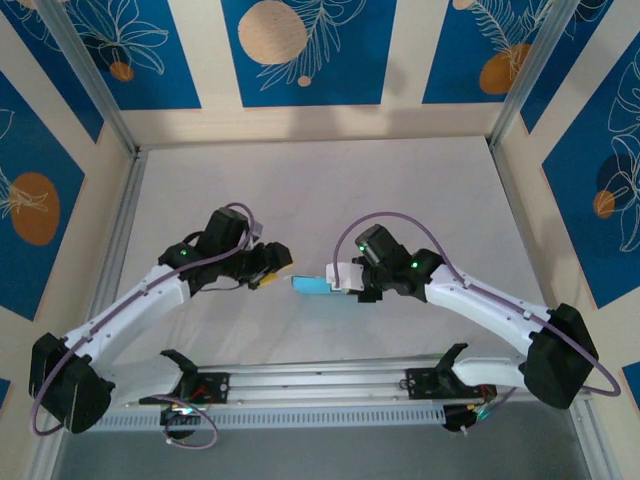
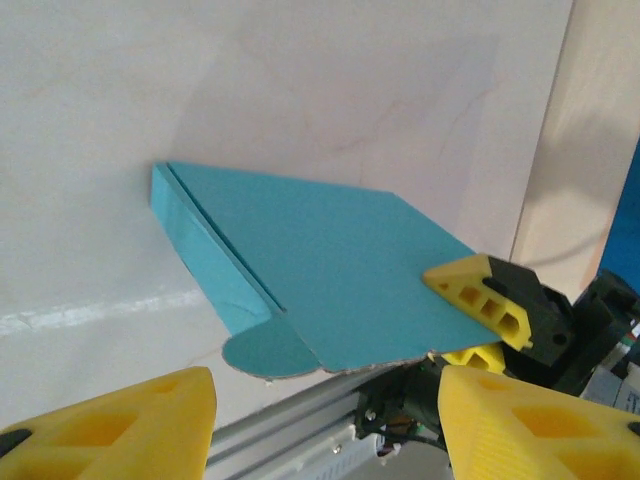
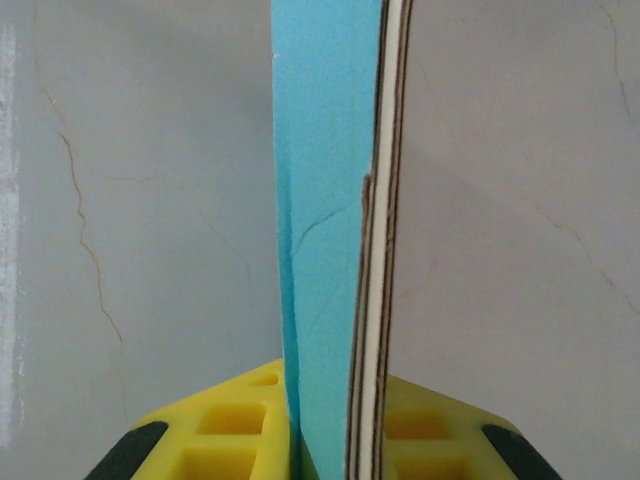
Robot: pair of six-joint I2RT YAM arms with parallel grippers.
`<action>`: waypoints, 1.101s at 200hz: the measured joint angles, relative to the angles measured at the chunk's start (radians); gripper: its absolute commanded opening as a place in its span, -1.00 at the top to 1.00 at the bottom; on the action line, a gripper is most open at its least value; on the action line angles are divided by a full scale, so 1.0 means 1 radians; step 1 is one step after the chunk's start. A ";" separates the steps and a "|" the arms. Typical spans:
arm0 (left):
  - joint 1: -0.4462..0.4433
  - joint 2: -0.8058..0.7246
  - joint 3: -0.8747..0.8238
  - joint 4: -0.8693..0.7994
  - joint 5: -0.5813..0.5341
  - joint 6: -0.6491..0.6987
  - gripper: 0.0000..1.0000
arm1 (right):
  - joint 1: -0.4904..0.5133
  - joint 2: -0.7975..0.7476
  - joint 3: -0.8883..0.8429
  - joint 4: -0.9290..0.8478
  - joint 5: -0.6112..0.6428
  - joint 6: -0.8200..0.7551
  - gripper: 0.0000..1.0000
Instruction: Fold the paper box
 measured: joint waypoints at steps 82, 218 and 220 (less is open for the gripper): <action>-0.015 0.054 0.000 0.052 0.017 0.006 -0.23 | 0.001 0.000 0.000 -0.001 0.000 0.003 0.80; -0.089 0.068 -0.012 0.103 0.027 -0.040 -0.15 | 0.000 0.019 0.019 -0.008 0.003 0.003 0.81; -0.090 0.068 -0.012 0.103 0.026 -0.040 -0.15 | 0.000 0.019 0.019 -0.008 0.003 0.003 0.81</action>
